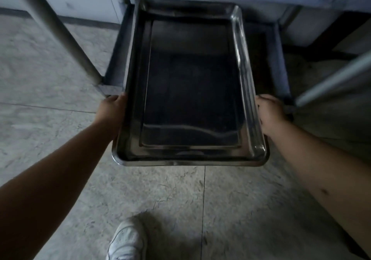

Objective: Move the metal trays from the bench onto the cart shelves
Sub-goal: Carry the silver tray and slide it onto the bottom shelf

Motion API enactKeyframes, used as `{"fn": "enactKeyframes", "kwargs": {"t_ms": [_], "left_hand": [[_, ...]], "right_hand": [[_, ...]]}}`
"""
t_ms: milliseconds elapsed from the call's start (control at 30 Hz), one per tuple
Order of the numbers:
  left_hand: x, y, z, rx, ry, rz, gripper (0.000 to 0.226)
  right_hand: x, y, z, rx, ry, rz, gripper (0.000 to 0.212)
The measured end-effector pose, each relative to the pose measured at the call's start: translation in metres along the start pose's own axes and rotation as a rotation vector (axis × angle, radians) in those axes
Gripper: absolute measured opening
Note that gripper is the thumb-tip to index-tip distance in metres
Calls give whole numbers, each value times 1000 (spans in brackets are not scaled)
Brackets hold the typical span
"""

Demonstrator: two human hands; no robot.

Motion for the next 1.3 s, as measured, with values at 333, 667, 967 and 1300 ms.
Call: {"fn": "enactKeyframes", "kwargs": {"t_ms": [333,667,967,1300], "left_hand": [[7,-5,-1,282,30,74,31],[14,-20,-6,332,81,7,30],[34,-43,7,640,144,179,25],[78,-76,0,549,74,444,37]], "right_hand": [[-2,22,17,42,-152,331,30],[152,-24,-55,-368,-43,-205,28],[119,-12,-46,-500,-270,-231,20],[36,46,-47,-426,-341,-123,24]]}}
Point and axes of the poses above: each hand's wrist, its own x-axis away from the middle knuckle, its own y-axis out of the back of the hand, z = x × y, the point moved 2 cm from there along -x, towards the middle knuckle
